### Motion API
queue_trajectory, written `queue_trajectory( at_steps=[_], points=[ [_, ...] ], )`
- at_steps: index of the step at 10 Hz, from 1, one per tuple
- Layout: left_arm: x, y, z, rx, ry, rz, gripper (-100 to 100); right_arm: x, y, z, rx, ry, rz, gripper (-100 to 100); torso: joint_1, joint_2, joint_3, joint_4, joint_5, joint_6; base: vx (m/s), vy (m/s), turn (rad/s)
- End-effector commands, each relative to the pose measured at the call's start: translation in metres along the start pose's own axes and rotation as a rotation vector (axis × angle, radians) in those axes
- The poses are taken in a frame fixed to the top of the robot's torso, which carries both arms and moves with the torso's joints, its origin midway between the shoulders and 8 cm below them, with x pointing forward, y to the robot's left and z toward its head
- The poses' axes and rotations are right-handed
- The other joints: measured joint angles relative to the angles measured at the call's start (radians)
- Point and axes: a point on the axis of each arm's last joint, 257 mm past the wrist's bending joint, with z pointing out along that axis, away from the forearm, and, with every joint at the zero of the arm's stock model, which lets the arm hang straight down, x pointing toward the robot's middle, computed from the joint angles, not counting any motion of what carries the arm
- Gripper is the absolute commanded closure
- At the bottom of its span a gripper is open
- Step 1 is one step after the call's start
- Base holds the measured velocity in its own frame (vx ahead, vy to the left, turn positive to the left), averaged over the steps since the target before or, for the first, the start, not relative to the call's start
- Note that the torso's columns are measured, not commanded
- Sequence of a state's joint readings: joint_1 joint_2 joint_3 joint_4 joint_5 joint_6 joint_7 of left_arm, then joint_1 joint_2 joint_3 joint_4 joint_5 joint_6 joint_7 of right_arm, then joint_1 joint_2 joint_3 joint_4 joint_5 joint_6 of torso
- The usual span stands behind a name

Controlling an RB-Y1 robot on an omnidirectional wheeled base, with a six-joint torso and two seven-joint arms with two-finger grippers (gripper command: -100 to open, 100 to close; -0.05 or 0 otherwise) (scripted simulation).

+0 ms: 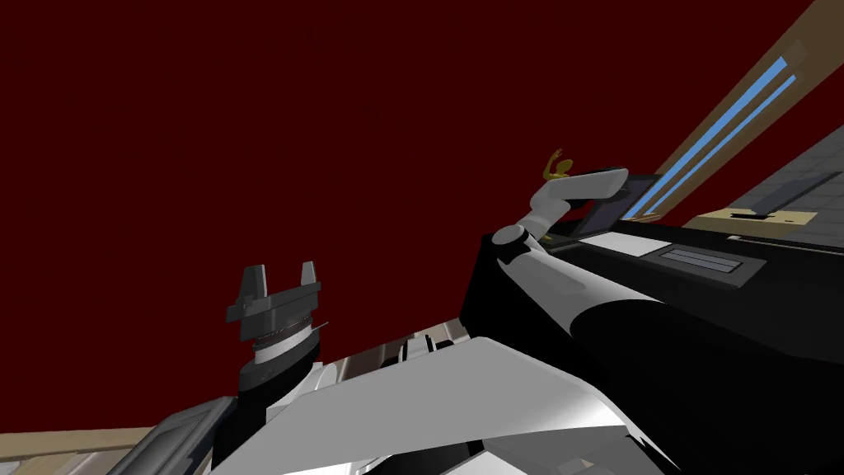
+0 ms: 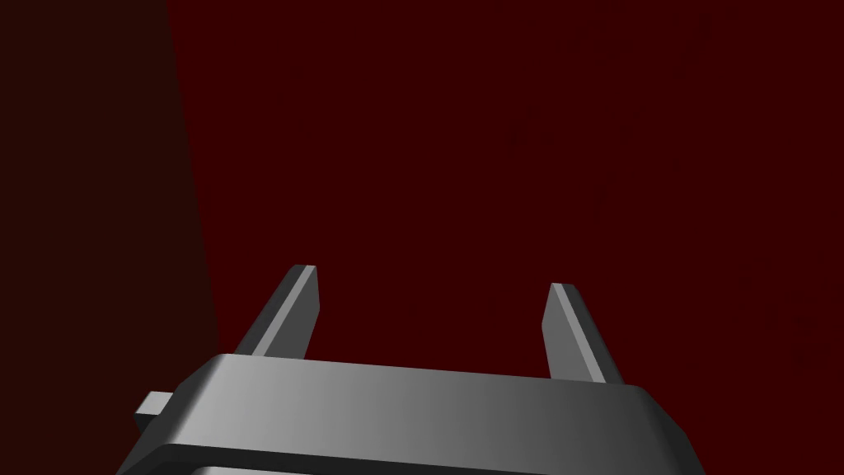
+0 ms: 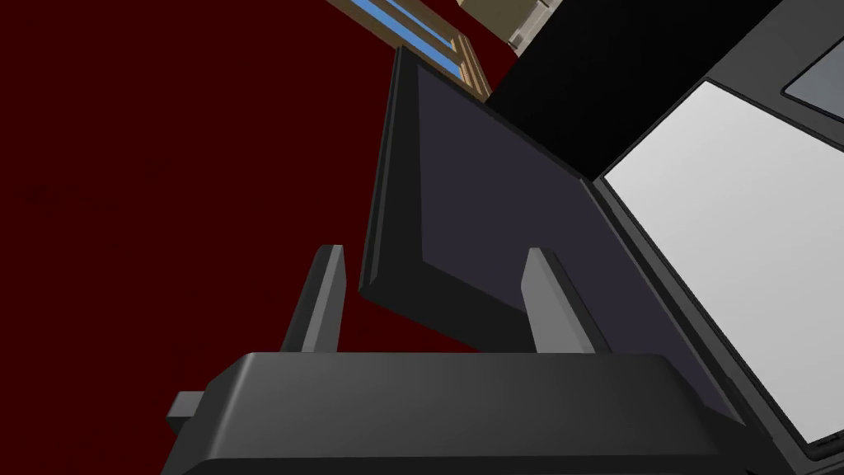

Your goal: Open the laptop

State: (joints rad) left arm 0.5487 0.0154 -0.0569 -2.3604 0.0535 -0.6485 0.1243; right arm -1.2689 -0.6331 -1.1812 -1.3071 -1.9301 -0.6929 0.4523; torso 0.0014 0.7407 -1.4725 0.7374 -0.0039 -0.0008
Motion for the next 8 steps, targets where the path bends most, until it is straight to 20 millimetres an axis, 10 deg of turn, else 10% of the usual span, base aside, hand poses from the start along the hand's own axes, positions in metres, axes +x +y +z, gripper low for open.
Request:
queue_trajectory(
  at_steps=[1, 8],
  points=[
    [0.0, 0.0, 0.0, 0.0, 0.0, 0.0, 0, 0.018, 0.017, 0.009, -0.015, 0.015, 0.117, 100, -0.002, 0.001, 0.001, 0.001, 0.0, 0.001, -0.091, 0.006, 0.086],
    [0.0, 0.0, 0.0, 0.0, 0.0, 0.0, 0, 0.057, 0.048, 0.017, -0.028, 0.067, 0.321, 100, -0.004, -0.001, -0.002, 0.001, 0.001, 0.003, -0.065, 0.005, 0.073]
  ],
)
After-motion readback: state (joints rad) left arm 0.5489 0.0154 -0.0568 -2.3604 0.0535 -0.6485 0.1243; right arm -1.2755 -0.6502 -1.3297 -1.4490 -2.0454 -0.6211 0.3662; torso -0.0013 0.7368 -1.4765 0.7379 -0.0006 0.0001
